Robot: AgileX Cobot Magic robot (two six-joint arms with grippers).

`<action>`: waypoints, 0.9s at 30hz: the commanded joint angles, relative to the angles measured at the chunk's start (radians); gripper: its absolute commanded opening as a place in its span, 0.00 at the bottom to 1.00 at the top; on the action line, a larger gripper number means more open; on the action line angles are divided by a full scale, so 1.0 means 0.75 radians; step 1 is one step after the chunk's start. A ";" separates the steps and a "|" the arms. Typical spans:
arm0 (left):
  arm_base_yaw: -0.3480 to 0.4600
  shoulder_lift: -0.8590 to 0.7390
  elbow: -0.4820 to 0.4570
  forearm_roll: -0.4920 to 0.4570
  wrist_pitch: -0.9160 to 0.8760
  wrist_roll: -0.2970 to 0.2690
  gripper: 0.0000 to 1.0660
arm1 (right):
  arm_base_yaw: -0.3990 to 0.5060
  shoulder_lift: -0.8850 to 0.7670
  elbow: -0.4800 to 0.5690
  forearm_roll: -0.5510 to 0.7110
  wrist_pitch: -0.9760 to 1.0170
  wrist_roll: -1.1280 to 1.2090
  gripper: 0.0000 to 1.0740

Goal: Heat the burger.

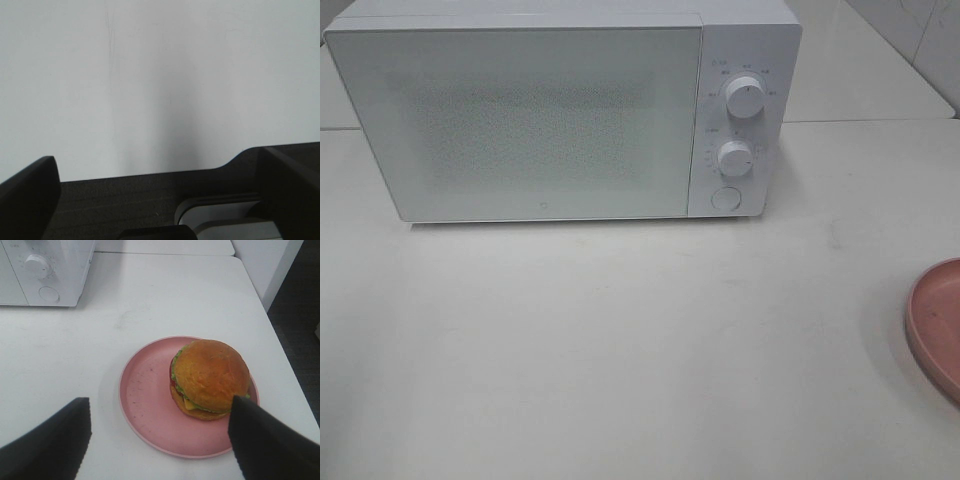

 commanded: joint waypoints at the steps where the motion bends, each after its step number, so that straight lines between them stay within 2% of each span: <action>1: 0.004 -0.052 0.017 -0.005 0.049 -0.008 0.93 | -0.007 -0.037 0.004 -0.012 -0.007 -0.005 0.71; 3: 0.004 -0.204 0.077 -0.005 0.013 -0.008 0.93 | -0.007 -0.037 0.004 -0.012 -0.007 -0.005 0.71; 6: 0.004 -0.249 0.100 -0.005 -0.001 -0.008 0.93 | -0.007 -0.037 0.004 -0.012 -0.007 -0.005 0.71; 8: 0.004 -0.399 0.164 -0.011 -0.056 -0.008 0.93 | -0.007 -0.037 0.004 -0.012 -0.007 -0.005 0.71; 9: 0.004 -0.399 0.164 -0.011 -0.056 -0.008 0.93 | -0.007 -0.037 0.004 -0.012 -0.007 -0.005 0.71; 11: 0.004 -0.580 0.175 -0.009 -0.149 -0.008 0.93 | -0.007 -0.037 0.004 -0.012 -0.007 -0.005 0.71; 14: 0.004 -0.631 0.191 -0.020 -0.160 -0.008 0.93 | -0.007 -0.037 0.004 -0.012 -0.007 -0.005 0.71; 16: 0.004 -0.772 0.217 -0.016 -0.201 -0.015 0.93 | -0.007 -0.037 0.004 -0.012 -0.007 -0.005 0.71; 27: 0.001 -0.772 0.219 0.000 -0.201 -0.035 0.93 | -0.007 -0.029 0.004 -0.013 -0.007 -0.005 0.71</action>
